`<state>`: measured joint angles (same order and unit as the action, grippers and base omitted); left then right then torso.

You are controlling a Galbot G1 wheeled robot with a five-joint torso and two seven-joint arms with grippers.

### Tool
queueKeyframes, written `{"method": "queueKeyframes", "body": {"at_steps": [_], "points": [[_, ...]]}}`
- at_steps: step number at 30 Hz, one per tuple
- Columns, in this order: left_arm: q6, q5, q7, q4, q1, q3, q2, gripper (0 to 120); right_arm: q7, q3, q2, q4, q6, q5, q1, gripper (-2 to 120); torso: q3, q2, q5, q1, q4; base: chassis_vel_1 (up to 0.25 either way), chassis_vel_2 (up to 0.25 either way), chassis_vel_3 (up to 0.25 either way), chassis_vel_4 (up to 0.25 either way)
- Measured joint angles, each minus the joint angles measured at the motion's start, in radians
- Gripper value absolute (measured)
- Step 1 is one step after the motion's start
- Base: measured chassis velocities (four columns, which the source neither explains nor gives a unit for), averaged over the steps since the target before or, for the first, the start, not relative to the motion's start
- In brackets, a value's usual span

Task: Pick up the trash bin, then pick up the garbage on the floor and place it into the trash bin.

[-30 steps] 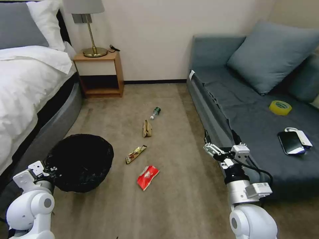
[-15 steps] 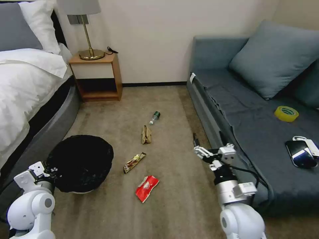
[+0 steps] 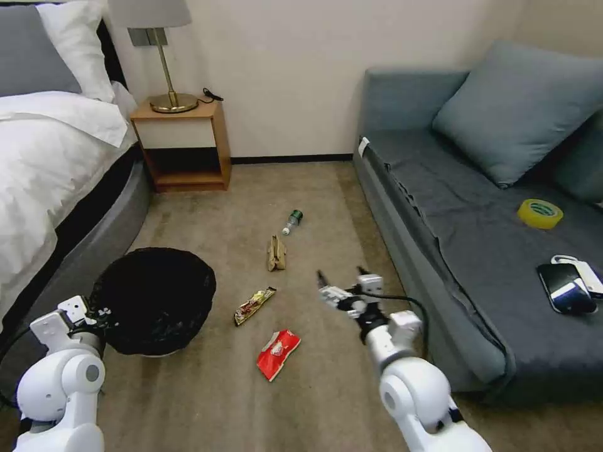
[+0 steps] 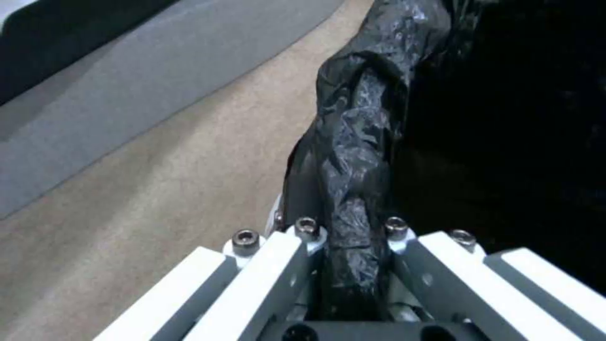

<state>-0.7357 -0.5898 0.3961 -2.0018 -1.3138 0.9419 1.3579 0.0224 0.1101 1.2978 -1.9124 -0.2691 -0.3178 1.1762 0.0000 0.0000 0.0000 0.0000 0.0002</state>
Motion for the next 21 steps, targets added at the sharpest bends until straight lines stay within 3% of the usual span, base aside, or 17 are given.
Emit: {"method": "queueKeyframes", "body": {"at_steps": [3,5,8,9,12,14,17,18,21], "points": [[0.000,-0.002,0.001,0.000,-0.002,0.013,-0.001,2,0.150,-0.097,-0.057,0.143,0.096,0.055,-0.131,100,0.000,0.000,0.0000,0.000,-0.0002,0.000,0.000,0.000,0.000],[0.000,-0.003,0.001,-0.001,-0.003,0.016,-0.001,2,0.185,-0.116,-0.067,0.183,0.130,0.077,-0.164,100,0.000,0.000,0.0001,0.000,0.0000,0.000,0.000,0.000,0.000],[0.000,-0.006,0.004,-0.013,-0.011,0.029,0.009,2,0.357,-0.210,-0.110,0.363,0.257,0.185,-0.297,100,0.000,0.000,0.0004,0.000,-0.0003,0.000,0.000,0.000,0.000],[0.000,-0.006,0.004,-0.013,-0.011,0.029,0.009,2,0.357,-0.210,-0.110,0.363,0.257,0.185,-0.297,100,0.000,0.000,0.0004,0.000,-0.0003,0.000,0.000,0.000,0.000],[0.000,-0.006,0.005,-0.027,-0.024,0.040,0.024,2,0.513,-0.292,-0.134,0.488,0.369,0.259,-0.423,100,0.000,0.000,-0.0003,0.000,-0.0004,0.000,0.000,0.000,0.000],[0.000,-0.004,0.005,-0.032,-0.027,0.043,0.028,2,0.552,-0.316,-0.133,0.519,0.401,0.280,-0.455,100,0.000,0.000,0.0000,0.000,-0.0003,0.000,0.000,0.000,0.000],[0.000,0.004,0.006,-0.054,-0.052,0.056,0.052,2,0.662,-0.419,-0.091,0.684,0.529,0.404,-0.581,100,0.000,0.000,0.0002,0.000,-0.0002,0.000,0.000,0.000,0.000],[0.000,0.004,0.006,-0.054,-0.052,0.056,0.052,2,0.662,-0.419,-0.091,0.684,0.529,0.404,-0.581,100,0.000,0.000,0.0002,0.000,-0.0002,0.000,0.000,0.000,0.000],[0.000,0.012,0.006,-0.068,-0.072,0.071,0.065,2,0.715,-0.473,-0.039,0.830,0.620,0.550,-0.647,100,0.000,0.000,-0.0001,0.000,0.0000,0.000,0.000,0.000,0.000]]}}
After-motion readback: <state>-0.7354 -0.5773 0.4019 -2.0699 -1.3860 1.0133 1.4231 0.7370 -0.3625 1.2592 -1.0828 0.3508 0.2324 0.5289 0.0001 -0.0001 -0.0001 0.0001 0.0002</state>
